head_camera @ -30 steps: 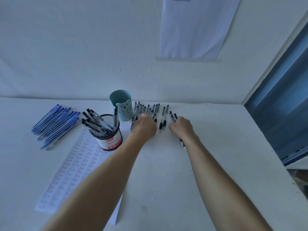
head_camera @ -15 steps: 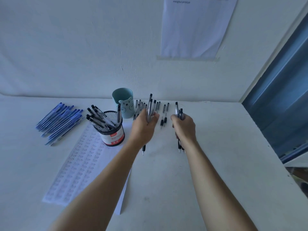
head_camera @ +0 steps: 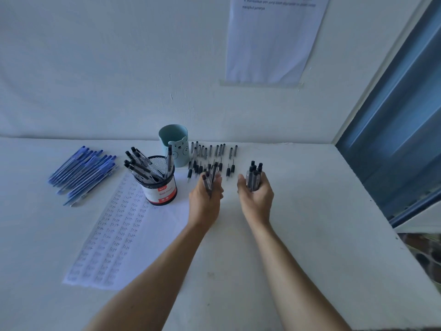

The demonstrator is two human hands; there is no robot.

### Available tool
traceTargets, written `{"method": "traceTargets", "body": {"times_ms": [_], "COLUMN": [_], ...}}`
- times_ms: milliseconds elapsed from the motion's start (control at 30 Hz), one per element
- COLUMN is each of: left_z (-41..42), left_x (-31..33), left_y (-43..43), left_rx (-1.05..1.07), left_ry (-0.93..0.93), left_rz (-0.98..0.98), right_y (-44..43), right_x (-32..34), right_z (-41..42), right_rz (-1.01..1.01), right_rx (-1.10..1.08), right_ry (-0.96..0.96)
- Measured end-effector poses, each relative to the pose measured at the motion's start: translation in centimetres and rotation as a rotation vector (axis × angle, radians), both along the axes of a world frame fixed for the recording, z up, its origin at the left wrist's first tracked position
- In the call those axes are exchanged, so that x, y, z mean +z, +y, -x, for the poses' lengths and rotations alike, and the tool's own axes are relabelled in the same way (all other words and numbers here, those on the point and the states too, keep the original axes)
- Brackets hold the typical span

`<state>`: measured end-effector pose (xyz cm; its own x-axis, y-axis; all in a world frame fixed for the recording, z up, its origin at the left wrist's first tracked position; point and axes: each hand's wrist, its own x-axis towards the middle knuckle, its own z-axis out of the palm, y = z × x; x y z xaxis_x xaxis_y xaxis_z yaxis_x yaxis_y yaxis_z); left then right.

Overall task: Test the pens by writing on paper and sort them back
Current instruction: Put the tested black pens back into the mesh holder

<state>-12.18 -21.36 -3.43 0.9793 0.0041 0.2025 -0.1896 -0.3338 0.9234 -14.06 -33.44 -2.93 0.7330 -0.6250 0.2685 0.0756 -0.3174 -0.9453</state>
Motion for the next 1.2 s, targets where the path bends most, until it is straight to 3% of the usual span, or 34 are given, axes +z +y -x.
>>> {"method": "traceTargets", "body": {"times_ms": [167, 333, 500, 633, 800, 900, 1100, 1200], "left_z": [-1.0, -1.7, -2.5, -4.8, -5.2, -4.8, -4.9, -5.5], "left_x": [2.4, 6.0, 10.2, 10.7, 8.7, 7.6, 5.7, 4.6], "left_y": [0.9, 3.8, 7.4, 10.5, 12.6, 13.2, 13.8, 13.8], "left_rx": [-0.026, -0.068, 0.095, 0.190, 0.265, 0.309, 0.294, 0.251], "left_ry": [-0.052, -0.115, -0.216, -0.257, -0.271, -0.218, -0.087, -0.010], "left_rz": [0.135, 0.448, 0.560, 0.418, 0.071, -0.149, -0.182, -0.263], "right_y": [2.1, 6.4, 11.0, 14.0, 16.0, 16.8, 17.1, 16.7], "right_x": [1.9, 5.0, 8.6, 9.4, 9.1, 7.5, 5.1, 4.7], "right_z": [-0.3, -1.6, -3.3, -4.6, -6.0, -7.3, -7.7, -7.8], "right_rz": [-0.075, -0.310, -0.398, -0.420, -0.428, -0.321, -0.149, -0.178], "right_rx": [0.056, 0.174, 0.211, 0.226, 0.240, 0.215, 0.241, 0.282], "right_ry": [-0.060, -0.106, -0.139, -0.136, -0.202, -0.206, -0.045, -0.015]}}
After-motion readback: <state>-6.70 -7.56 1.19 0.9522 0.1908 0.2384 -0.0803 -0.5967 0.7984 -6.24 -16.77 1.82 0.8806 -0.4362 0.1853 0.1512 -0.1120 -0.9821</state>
